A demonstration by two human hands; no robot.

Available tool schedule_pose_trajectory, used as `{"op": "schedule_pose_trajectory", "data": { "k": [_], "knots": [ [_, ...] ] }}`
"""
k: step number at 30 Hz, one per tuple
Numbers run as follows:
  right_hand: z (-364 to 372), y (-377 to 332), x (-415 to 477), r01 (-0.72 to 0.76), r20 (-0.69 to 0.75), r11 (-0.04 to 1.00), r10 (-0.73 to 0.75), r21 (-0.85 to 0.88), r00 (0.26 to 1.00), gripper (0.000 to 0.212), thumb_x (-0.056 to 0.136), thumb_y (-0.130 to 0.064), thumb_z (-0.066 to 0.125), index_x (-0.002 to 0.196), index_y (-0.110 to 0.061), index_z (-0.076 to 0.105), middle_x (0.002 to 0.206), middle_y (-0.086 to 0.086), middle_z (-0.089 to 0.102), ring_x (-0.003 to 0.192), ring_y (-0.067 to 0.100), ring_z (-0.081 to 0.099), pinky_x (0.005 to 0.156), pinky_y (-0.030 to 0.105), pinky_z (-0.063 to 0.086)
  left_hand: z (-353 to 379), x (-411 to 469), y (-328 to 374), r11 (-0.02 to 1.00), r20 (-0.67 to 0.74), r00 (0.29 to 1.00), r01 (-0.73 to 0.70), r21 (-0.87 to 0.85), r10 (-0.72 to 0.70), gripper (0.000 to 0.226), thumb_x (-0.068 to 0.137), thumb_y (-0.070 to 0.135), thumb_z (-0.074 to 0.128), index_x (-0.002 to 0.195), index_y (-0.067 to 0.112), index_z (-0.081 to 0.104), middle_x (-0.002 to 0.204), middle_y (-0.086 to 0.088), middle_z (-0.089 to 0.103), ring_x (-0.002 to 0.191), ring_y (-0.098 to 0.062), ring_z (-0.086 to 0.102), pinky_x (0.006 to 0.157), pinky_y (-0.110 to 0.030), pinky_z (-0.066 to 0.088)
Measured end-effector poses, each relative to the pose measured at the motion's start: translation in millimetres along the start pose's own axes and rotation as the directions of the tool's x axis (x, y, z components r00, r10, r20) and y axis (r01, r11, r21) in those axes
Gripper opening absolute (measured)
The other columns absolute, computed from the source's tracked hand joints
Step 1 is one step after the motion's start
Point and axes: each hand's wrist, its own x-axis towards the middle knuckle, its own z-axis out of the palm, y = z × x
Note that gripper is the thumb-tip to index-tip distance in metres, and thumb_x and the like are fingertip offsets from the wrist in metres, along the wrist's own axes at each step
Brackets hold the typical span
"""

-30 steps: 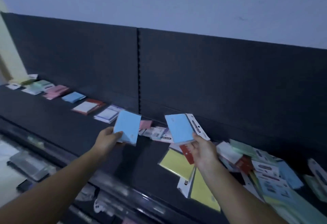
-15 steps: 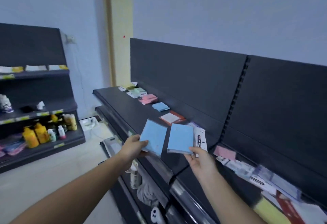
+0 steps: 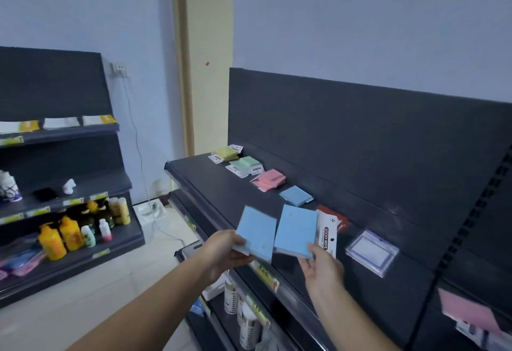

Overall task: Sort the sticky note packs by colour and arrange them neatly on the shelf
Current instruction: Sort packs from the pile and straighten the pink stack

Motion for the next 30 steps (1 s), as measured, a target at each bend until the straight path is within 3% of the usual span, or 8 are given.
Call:
{"op": "schedule_pose_trajectory", "data": {
  "k": [10, 14, 17, 21, 24, 28, 30],
  "knots": [
    [55.8, -3.0, 100.3, 0.063, -0.088, 0.99, -0.075, -0.13, 0.993, 0.037, 0.086, 0.012, 0.051, 0.122, 0.003, 0.051, 0.118, 0.02, 0.058, 0.095, 0.029, 0.057, 0.082, 0.038, 0.048, -16.9, 114.0, 36.5, 0.999, 0.041, 0.999, 0.002, 0.047, -0.004, 0.018, 0.096, 0.003, 0.04, 0.096, 0.003, 0.058, 0.087, -0.018, 0.068, 0.075, -0.025, 0.064, 0.058, -0.028, 0.053],
    [85.4, -23.4, 157.8, 0.097, -0.07, 0.966, -0.116, -0.238, 0.991, 0.033, 0.087, 0.01, 0.05, 0.119, 0.001, 0.052, 0.105, 0.016, 0.058, 0.092, 0.028, 0.056, 0.072, 0.037, 0.05, -5.0, 170.9, 61.0, 0.99, 0.067, 0.998, -0.002, 0.142, -0.007, 0.017, 0.095, -0.001, 0.042, 0.095, 0.001, 0.059, 0.08, -0.015, 0.067, 0.068, -0.023, 0.063, 0.052, -0.026, 0.053],
    [101.1, -35.2, 198.9, 0.115, -0.076, 0.958, -0.14, -0.264, 0.987, 0.029, 0.087, 0.012, 0.048, 0.112, -0.003, 0.054, 0.095, 0.013, 0.059, 0.076, 0.024, 0.057, 0.064, 0.033, 0.049, 7.1, 207.3, 81.1, 0.975, 0.099, 0.995, -0.021, 0.219, -0.001, 0.018, 0.094, -0.003, 0.044, 0.09, 0.003, 0.061, 0.08, -0.013, 0.067, 0.069, -0.02, 0.063, 0.052, -0.024, 0.052],
    [111.7, -41.6, 244.7, 0.142, -0.089, 0.905, -0.193, -0.402, 0.977, 0.021, 0.086, 0.007, 0.052, 0.1, -0.008, 0.057, 0.079, 0.005, 0.06, 0.064, 0.017, 0.052, 0.045, 0.02, 0.04, 29.1, 248.8, 98.2, 0.916, 0.112, 0.988, -0.137, 0.377, 0.102, 0.014, 0.09, -0.007, 0.049, 0.085, 0.002, 0.058, 0.076, -0.009, 0.063, 0.06, -0.014, 0.059, 0.047, -0.016, 0.048],
    [112.8, -43.0, 268.7, 0.141, -0.038, 0.853, -0.185, -0.502, 0.982, 0.025, 0.086, 0.007, 0.051, 0.103, -0.008, 0.06, 0.085, 0.007, 0.063, 0.077, 0.024, 0.056, 0.058, 0.027, 0.039, 46.0, 275.9, 102.1, 0.853, 0.153, 0.976, -0.21, 0.477, 0.155, 0.019, 0.088, -0.009, 0.052, 0.077, 0.006, 0.054, 0.071, -0.004, 0.06, 0.051, -0.004, 0.058, 0.047, -0.011, 0.044],
    [109.5, -52.4, 289.5, 0.101, -0.012, 0.799, -0.134, -0.592, 0.991, 0.029, 0.085, 0.011, 0.041, 0.096, -0.003, 0.064, 0.081, 0.011, 0.064, 0.069, 0.022, 0.055, 0.054, 0.026, 0.039, 63.2, 314.5, 102.3, 0.748, 0.222, 0.957, -0.283, 0.601, 0.184, 0.024, 0.084, -0.006, 0.053, 0.074, 0.015, 0.056, 0.082, -0.006, 0.062, 0.077, -0.018, 0.058, 0.065, -0.02, 0.044],
    [108.8, -56.9, 296.0, 0.102, -0.017, 0.776, -0.144, -0.622, 0.989, 0.03, 0.083, 0.013, 0.041, 0.094, 0.0, 0.066, 0.079, 0.01, 0.065, 0.071, 0.024, 0.057, 0.056, 0.027, 0.043, 72.3, 328.9, 105.4, 0.67, 0.248, 0.943, -0.331, 0.665, 0.22, 0.019, 0.084, -0.003, 0.053, 0.081, 0.014, 0.061, 0.084, -0.005, 0.062, 0.082, -0.017, 0.054, 0.063, -0.018, 0.039]
  ]
}}
